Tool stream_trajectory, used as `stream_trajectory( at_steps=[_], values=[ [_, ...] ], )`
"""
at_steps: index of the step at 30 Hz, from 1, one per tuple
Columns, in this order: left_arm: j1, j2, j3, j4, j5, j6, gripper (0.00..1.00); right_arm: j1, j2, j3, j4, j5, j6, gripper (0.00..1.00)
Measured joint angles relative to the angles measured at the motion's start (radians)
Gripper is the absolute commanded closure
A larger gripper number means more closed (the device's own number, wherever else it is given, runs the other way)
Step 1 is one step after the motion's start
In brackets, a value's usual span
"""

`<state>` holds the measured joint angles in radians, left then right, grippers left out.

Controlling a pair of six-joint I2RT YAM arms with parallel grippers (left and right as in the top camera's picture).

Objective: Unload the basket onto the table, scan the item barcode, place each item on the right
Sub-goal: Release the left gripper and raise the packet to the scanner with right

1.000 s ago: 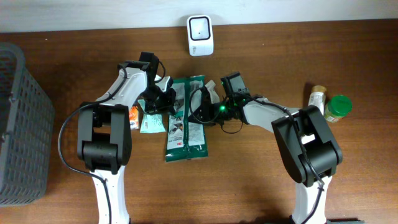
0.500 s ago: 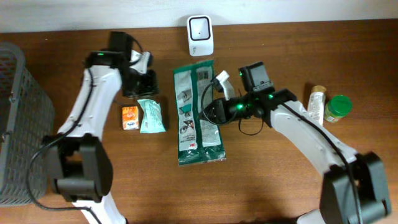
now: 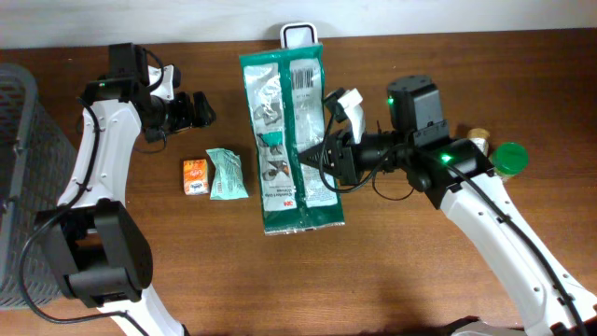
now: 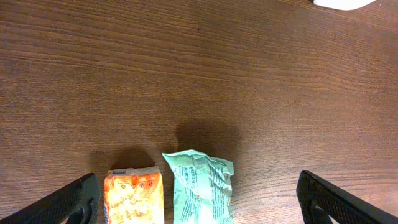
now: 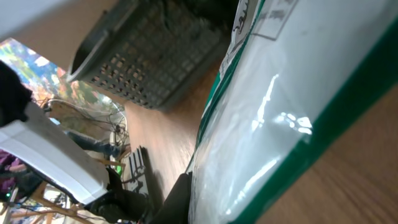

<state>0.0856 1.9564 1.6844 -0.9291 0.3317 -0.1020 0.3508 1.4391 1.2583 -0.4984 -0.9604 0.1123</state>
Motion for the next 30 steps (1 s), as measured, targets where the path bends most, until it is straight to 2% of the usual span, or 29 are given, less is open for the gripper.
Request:
stream_trajectory(
  at_steps=[3,7,11,15,22,25,30],
  values=[
    [0.0,0.0,0.0,0.0,0.0,0.0,0.01,0.0,0.0,0.044,-0.026,0.018,-0.008,0.96],
    [0.0,0.0,0.0,0.001,0.0,0.0,0.01,0.0,0.008,0.131,-0.167,0.159,-0.017,0.96],
    [0.0,0.0,0.0,0.003,0.0,0.0,0.01,0.002,0.119,0.389,-0.367,0.357,-0.082,0.96],
    [0.0,0.0,0.0,0.003,0.0,0.0,0.01,0.024,0.28,0.605,-0.421,0.653,-0.164,0.96],
    [0.0,0.0,0.0,0.004,0.0,0.0,0.01,0.111,0.516,0.644,-0.2,1.279,-0.355,0.96],
    [0.0,0.0,0.0,0.003,0.0,0.0,0.01,0.132,0.606,0.644,-0.066,1.483,-0.463,0.96],
    [0.0,0.0,0.0,0.003,0.0,0.0,0.01,0.141,0.75,0.644,0.172,1.712,-0.651,0.96]
  ],
)
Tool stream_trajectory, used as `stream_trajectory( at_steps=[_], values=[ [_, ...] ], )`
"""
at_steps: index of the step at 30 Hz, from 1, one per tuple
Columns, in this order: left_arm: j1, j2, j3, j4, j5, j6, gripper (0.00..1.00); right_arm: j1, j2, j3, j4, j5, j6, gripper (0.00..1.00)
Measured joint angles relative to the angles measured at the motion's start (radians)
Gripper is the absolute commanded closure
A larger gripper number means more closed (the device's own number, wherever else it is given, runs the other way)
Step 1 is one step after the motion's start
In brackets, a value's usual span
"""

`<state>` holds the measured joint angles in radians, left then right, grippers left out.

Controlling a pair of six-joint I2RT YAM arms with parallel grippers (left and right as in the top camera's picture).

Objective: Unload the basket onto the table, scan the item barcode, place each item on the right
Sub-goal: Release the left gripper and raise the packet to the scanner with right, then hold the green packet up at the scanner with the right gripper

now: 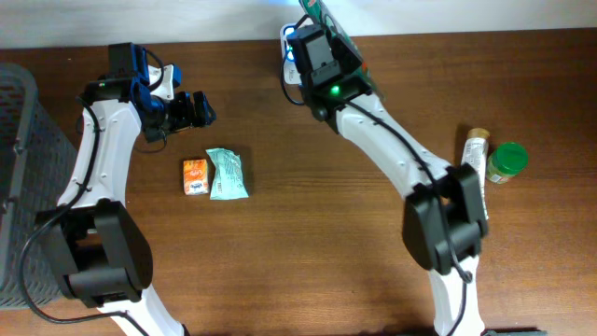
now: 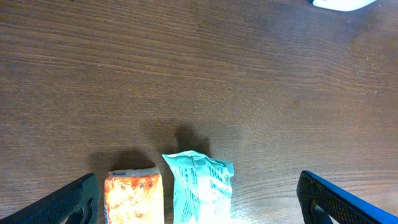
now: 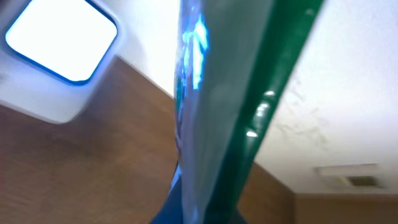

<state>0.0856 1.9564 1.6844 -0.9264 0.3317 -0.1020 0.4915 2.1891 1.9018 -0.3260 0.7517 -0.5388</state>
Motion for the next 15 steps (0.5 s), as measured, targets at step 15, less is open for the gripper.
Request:
stream_trajectory(
  at_steps=[15],
  values=[
    [0.0,0.0,0.0,0.0,0.0,0.0,0.01,0.0,0.21,0.0,0.178,0.216,-0.181,0.96]
  ],
)
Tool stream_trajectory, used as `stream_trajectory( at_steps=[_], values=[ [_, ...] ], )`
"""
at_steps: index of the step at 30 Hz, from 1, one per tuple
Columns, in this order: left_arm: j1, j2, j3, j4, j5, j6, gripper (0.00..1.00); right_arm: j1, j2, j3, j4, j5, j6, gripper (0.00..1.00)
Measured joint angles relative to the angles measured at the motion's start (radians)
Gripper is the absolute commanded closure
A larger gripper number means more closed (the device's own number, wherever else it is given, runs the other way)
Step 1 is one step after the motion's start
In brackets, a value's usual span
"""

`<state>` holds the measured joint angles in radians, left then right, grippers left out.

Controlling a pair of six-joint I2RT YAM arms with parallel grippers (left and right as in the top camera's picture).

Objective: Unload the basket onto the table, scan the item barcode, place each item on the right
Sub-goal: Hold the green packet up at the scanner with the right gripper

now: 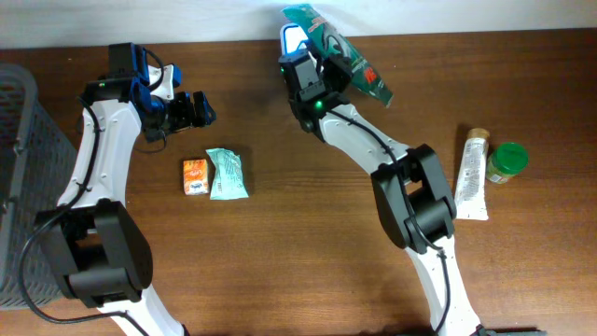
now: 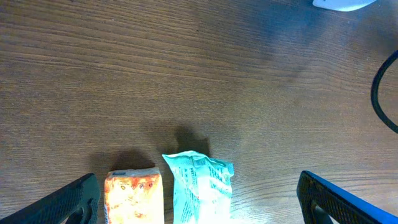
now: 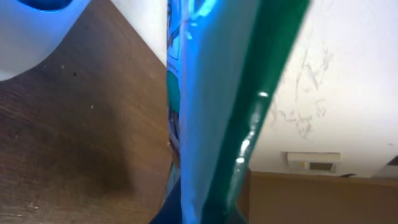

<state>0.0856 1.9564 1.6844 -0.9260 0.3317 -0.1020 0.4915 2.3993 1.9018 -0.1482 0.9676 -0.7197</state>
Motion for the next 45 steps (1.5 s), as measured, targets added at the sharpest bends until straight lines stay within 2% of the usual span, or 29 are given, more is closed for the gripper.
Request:
stream_trajectory(
  at_steps=[13,23,30,35,38,41,45],
  values=[
    [0.0,0.0,0.0,0.0,0.0,0.0,0.01,0.0,0.002,0.0,0.052,0.012,-0.044,0.96],
    [0.0,0.0,0.0,0.0,0.0,0.0,0.01,0.024,0.002,0.0,0.053,0.036,-0.122,0.96],
    [0.0,0.0,0.0,0.0,0.0,0.0,0.01,0.055,-0.029,0.0,0.019,0.064,-0.124,0.96],
    [0.0,0.0,0.0,0.0,0.0,0.0,0.01,0.054,-0.173,0.0,-0.218,0.032,-0.017,0.96],
    [0.0,0.0,0.0,0.001,0.0,0.0,0.01,0.054,-0.344,0.004,-0.433,-0.066,0.13,0.96],
    [0.0,0.0,0.0,0.001,0.0,0.0,0.01,0.046,-0.523,0.013,-0.657,-0.251,0.335,0.96],
    [0.0,0.0,0.0,0.0,0.0,0.0,0.01,-0.021,-0.65,0.019,-0.873,-0.578,0.515,0.96]
  ],
)
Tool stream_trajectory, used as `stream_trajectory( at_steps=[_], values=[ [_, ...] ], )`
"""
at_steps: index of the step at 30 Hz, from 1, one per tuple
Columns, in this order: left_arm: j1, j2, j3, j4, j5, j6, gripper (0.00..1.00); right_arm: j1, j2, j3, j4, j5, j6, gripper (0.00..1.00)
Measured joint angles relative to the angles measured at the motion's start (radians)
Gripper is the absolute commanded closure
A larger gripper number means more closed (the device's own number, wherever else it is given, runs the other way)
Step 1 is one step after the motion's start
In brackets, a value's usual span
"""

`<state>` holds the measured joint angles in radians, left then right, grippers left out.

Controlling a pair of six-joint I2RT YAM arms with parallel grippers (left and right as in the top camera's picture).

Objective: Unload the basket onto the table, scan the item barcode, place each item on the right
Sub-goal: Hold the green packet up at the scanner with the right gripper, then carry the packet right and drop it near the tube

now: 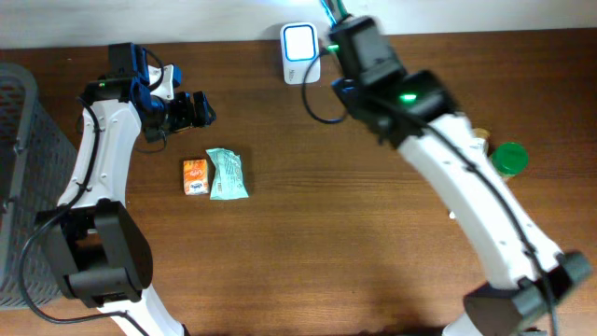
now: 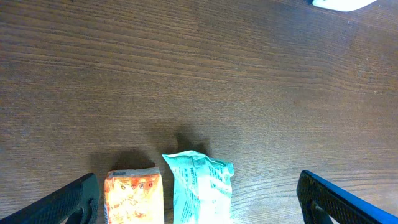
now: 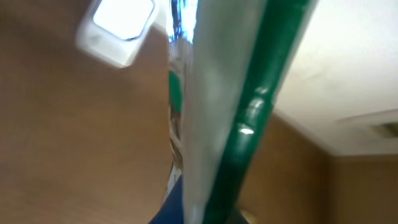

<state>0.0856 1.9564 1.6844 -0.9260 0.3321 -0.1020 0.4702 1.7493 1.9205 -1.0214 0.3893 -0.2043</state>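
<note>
A white scanner (image 1: 300,40) with a lit face stands at the table's back edge; the right wrist view shows the scanner (image 3: 121,25) at top left. My right gripper (image 1: 340,21) is shut on a green-edged clear package (image 3: 217,106), held edge-on just right of the scanner. In the overhead view only a sliver of the package (image 1: 332,7) shows at the top edge. Its barcode is not visible. My left gripper (image 1: 198,108) hangs open at the back left, above an orange packet (image 2: 134,198) and a teal packet (image 2: 202,186).
A grey mesh basket (image 1: 17,187) fills the left edge. A green-capped bottle (image 1: 508,159) lies at the right, partly behind my right arm. The orange packet (image 1: 194,175) and teal packet (image 1: 227,174) lie side by side left of centre.
My right arm has swung round: its wrist was left of the package at the scanner, now it sits to the scanner's right with the package edge-on, mostly past the overhead view's top edge. The left arm is unchanged.
First my right gripper held the green package flat over the table's middle, barcode side up. Then the package was raised at the back edge by the lit scanner, then tilted to its right. Now it is edge-on beside the scanner. The left gripper stayed open throughout.
</note>
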Motion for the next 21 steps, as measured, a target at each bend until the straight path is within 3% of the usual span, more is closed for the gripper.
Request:
stream_trajectory(
  at_steps=[2,8,21],
  values=[
    [0.0,0.0,0.0,0.0,0.0,0.0,0.01,-0.085,-0.028,0.002,-0.114,-0.228,0.052,0.96],
    [0.0,0.0,0.0,0.0,0.0,0.0,0.01,-0.286,-0.019,-0.049,-0.264,-0.521,0.098,0.96],
    [0.0,0.0,0.0,0.0,0.0,0.0,0.01,-0.649,0.04,-0.498,-0.054,-0.578,0.103,0.96]
  ],
)
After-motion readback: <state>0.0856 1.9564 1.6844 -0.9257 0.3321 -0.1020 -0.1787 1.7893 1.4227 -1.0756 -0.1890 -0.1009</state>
